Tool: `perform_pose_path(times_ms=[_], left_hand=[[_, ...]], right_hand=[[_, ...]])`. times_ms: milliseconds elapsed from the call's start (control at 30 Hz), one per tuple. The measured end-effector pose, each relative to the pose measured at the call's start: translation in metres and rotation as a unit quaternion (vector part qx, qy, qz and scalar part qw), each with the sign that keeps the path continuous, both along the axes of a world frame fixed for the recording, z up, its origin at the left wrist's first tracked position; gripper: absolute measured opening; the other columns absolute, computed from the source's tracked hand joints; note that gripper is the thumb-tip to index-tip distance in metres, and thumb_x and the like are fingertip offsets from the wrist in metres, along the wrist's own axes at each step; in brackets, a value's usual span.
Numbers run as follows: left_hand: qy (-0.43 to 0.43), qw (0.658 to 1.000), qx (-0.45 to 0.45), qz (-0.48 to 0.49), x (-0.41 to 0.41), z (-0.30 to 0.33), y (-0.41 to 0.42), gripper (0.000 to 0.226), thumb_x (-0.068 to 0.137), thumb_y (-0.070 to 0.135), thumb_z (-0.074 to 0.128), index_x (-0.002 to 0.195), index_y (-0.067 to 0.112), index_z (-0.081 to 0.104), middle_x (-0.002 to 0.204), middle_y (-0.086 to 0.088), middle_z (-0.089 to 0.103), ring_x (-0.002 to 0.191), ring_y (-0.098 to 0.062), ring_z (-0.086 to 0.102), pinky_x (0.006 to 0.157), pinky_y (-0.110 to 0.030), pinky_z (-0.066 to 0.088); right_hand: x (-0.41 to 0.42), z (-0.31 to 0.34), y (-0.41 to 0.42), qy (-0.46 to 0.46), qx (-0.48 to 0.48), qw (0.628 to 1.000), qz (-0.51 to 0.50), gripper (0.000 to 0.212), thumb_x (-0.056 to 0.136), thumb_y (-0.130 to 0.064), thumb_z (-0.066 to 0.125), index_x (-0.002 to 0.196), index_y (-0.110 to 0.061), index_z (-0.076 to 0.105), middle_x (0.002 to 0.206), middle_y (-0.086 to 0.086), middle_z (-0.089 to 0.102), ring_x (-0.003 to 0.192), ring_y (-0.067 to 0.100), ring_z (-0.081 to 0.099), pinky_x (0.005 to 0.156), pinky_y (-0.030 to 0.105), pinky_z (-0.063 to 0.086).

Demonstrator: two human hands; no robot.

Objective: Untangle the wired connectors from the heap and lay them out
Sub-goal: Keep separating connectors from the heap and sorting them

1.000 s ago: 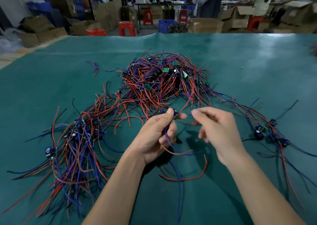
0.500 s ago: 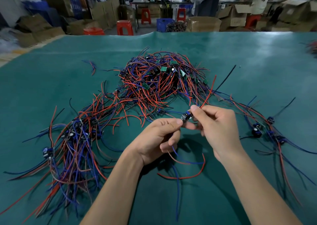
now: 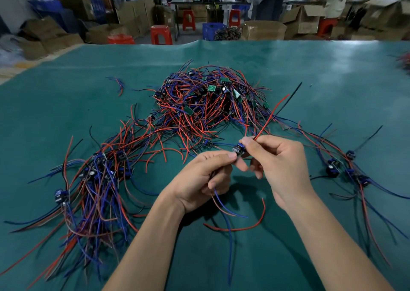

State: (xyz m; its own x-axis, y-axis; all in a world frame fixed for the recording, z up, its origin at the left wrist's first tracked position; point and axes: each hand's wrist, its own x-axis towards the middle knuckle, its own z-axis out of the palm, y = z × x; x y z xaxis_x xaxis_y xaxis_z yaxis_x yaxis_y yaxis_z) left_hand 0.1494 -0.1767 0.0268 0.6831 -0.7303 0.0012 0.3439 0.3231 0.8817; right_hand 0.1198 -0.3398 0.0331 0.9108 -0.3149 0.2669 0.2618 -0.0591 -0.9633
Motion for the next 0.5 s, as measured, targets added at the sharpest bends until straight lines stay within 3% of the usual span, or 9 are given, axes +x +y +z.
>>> perform_pose_path(times_ms=[100, 200, 333, 500], left_hand=[[-0.012, 1.000, 0.007, -0.001, 0.000, 0.001, 0.000, 0.027, 0.095, 0.024, 0.054, 0.081, 0.010, 0.073, 0.036, 0.007, 0.028, 0.031, -0.002, 0.017, 0.038, -0.016, 0.021], [-0.019, 1.000, 0.005, -0.004, 0.000, 0.002, 0.000, 0.028, 0.095, 0.022, 0.052, 0.081, 0.009, 0.073, 0.035, 0.008, 0.027, 0.033, -0.003, 0.015, 0.039, -0.018, 0.016], [-0.032, 0.999, 0.009, -0.018, 0.000, 0.001, 0.002, 0.029, 0.096, 0.021, 0.052, 0.079, 0.010, 0.072, 0.035, 0.009, 0.027, 0.035, -0.007, 0.012, 0.042, -0.023, 0.012], [-0.041, 0.999, 0.019, -0.030, 0.000, 0.000, -0.001, 0.028, 0.096, 0.020, 0.052, 0.079, 0.010, 0.072, 0.036, 0.008, 0.028, 0.035, -0.007, 0.013, 0.042, -0.022, 0.014]], right_hand=[[0.001, 0.001, -0.005, -0.004, -0.020, 0.999, -0.040, 0.016, 0.090, -0.016, 0.076, 0.074, -0.021, 0.078, 0.065, 0.004, 0.070, 0.044, 0.011, 0.054, 0.040, 0.022, 0.037], [0.005, 0.002, -0.019, -0.021, -0.044, 0.992, -0.115, 0.018, 0.089, -0.018, 0.075, 0.074, -0.027, 0.077, 0.066, -0.003, 0.072, 0.044, 0.008, 0.056, 0.045, 0.018, 0.041], [0.007, 0.003, -0.042, -0.026, -0.091, 0.972, -0.215, 0.014, 0.086, -0.032, 0.071, 0.073, -0.028, 0.073, 0.064, -0.009, 0.071, 0.046, 0.007, 0.063, 0.054, 0.025, 0.042], [0.007, 0.005, -0.059, -0.020, -0.008, 0.964, -0.264, 0.020, 0.088, -0.024, 0.073, 0.068, -0.024, 0.072, 0.063, -0.007, 0.070, 0.047, 0.009, 0.062, 0.050, 0.027, 0.045]])
